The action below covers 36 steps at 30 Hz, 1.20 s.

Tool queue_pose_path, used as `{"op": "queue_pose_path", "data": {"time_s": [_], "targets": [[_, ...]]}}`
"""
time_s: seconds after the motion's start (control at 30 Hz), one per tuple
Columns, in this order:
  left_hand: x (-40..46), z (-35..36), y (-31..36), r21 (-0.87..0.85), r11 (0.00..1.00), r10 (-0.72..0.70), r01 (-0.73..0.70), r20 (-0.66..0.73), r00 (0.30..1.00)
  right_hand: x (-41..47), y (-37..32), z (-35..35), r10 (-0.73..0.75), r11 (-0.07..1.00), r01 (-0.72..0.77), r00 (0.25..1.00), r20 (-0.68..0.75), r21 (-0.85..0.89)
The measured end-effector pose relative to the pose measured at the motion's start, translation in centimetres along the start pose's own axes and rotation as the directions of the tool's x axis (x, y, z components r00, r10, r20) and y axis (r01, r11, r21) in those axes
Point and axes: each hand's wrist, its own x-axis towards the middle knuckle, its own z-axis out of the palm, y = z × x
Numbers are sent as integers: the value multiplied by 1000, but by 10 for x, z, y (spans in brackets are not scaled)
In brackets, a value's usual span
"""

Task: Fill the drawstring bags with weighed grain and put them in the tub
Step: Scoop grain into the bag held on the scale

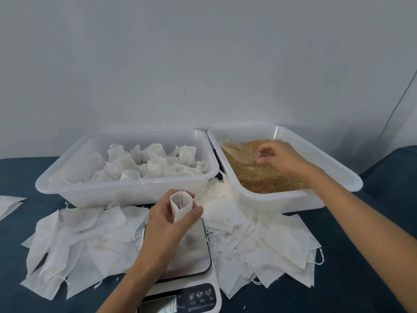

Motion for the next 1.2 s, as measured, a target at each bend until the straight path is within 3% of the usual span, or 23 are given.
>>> {"op": "queue_pose_path", "data": {"time_s": [0.13,0.3,0.53,0.9,1.2], "targets": [[1,1,-3,73,997,25,-24,-20,999,-30,-47,-4,-226,965,198,961,162,171],[0,0,0,88,996,4,-2,-26,1000,-56,-94,-13,-310,949,282,914,262,139],[1,-1,0,78,997,-5,8,-39,999,-55,-129,-26,-394,914,404,904,166,-34],[3,-3,-6,119,992,-30,34,-39,999,-58,-131,-17,-316,930,332,941,117,-159],[2,-2,-3,131,991,-26,29,-24,999,-65,-145,-19,-368,898,366,929,39,-246]]}}
